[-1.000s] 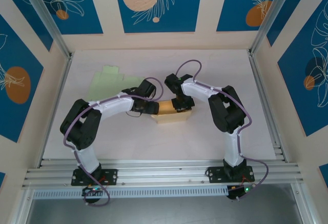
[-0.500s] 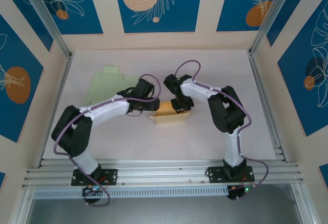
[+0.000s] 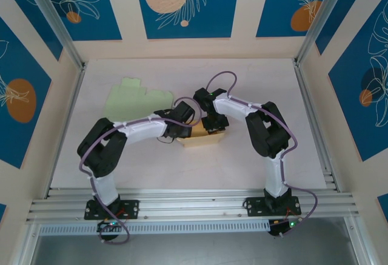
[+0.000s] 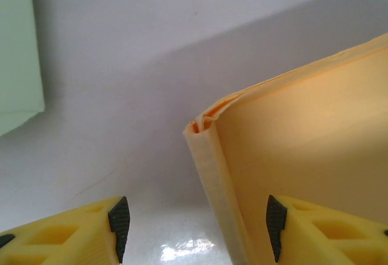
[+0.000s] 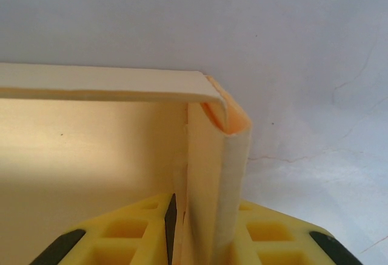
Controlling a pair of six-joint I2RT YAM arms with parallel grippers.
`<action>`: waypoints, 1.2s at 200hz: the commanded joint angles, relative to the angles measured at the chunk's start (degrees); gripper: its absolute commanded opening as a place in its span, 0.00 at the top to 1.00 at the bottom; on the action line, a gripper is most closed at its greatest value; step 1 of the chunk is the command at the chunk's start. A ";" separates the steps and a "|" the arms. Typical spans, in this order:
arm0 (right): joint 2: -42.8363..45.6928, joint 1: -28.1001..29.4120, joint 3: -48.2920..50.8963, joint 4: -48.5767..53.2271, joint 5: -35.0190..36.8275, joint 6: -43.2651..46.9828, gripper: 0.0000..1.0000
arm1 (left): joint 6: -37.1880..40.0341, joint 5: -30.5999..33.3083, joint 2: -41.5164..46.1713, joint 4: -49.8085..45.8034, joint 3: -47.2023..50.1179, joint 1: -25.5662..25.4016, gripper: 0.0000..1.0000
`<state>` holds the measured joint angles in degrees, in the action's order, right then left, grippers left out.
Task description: Fold the paper box
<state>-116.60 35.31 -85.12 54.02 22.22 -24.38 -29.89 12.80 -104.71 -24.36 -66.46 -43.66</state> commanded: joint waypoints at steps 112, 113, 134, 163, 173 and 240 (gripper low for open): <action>0.91 1.05 1.26 0.74 -0.73 -0.47 0.77 | 1.66 11.40 -7.27 -10.94 -5.09 -1.89 0.80; 0.88 1.11 1.27 0.74 -0.71 -0.48 0.77 | 1.62 11.30 -7.27 -10.87 -5.09 -1.88 0.81; -0.17 1.17 0.42 2.17 0.85 -0.93 0.84 | 1.54 11.54 -7.39 -11.07 -5.82 -1.90 0.97; -0.64 0.86 -0.34 4.50 3.89 -1.70 0.91 | 2.04 15.91 -8.60 -14.70 -7.41 -1.84 1.00; -0.89 0.81 -0.91 6.02 5.89 -2.13 0.92 | 2.25 17.19 -9.05 -15.83 -7.76 -1.76 1.00; -1.70 0.81 -1.02 3.63 0.94 -0.28 0.88 | 2.30 9.96 -6.84 -9.58 -5.84 -1.34 0.80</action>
<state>-117.03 36.05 -86.17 53.56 20.36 -28.23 -32.25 22.79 -112.16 -30.92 -74.32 -45.30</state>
